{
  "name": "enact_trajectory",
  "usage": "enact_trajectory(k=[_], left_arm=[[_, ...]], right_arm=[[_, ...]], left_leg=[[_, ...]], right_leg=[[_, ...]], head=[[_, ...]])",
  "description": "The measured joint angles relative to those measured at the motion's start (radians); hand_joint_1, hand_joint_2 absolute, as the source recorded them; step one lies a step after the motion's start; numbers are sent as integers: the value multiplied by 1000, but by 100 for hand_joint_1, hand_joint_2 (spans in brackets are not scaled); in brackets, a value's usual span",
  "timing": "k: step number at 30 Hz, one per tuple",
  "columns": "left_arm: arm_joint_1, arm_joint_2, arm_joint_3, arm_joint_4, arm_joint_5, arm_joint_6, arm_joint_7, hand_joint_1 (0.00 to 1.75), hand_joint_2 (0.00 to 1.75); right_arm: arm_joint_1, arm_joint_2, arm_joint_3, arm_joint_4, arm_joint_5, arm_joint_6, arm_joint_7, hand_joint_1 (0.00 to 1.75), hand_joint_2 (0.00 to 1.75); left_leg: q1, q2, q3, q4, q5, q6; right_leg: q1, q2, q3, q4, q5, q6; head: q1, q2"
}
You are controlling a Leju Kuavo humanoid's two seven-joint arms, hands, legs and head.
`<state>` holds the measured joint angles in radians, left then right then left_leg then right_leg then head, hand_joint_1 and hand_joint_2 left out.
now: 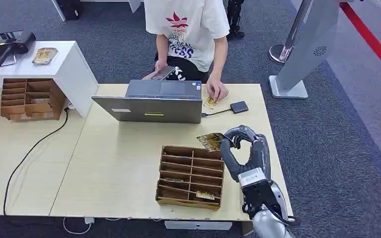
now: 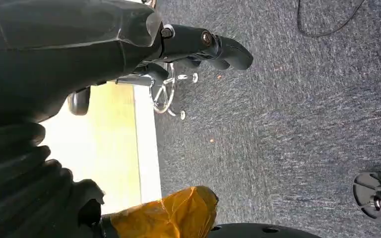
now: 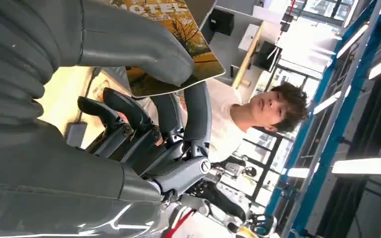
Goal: Pass the card to the sensor for recognition and then transmit it.
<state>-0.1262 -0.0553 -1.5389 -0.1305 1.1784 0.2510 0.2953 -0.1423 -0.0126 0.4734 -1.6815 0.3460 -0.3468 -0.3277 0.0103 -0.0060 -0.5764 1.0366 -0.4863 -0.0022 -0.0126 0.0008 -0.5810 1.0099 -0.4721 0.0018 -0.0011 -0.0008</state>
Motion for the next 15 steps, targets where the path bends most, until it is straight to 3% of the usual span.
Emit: enact_trajectory(k=[9,15], left_arm=[[-2,0,0,0,-55,-3,0,0,175],[-4,0,0,0,-86,-8,0,0,175]], right_arm=[[-137,13,40,50,26,22,40,175,175],[-248,42,65,114,83,0,82,175,175]], left_leg=[[0,0,0,0,1,0],[0,0,0,0,1,0]], right_leg=[[0,0,0,0,0,0],[0,1,0,1,0,0]], head=[[0,0],[0,0]])
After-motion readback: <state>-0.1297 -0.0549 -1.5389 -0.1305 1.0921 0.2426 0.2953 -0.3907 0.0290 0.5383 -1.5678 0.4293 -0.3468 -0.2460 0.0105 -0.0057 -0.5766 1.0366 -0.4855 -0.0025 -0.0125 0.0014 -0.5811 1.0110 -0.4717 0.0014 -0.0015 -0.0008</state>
